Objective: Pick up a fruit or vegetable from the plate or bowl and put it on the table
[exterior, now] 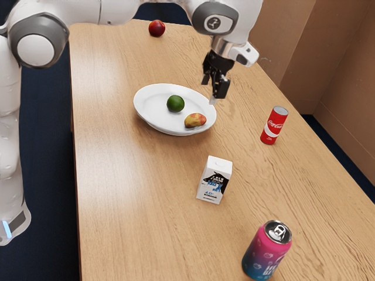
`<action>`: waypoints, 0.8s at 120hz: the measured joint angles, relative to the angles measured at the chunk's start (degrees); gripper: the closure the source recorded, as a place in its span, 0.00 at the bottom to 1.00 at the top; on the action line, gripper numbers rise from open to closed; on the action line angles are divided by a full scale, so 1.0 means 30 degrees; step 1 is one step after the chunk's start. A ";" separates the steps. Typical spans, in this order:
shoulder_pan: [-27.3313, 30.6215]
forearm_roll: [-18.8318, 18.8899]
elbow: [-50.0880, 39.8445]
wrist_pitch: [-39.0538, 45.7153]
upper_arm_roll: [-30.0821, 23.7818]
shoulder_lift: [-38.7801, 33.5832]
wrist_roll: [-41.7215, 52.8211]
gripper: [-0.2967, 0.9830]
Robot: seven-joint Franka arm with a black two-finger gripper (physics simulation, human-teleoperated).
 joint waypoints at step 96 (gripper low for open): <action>0.2608 -0.0882 -0.2290 0.4456 0.0771 0.2457 0.6971 0.23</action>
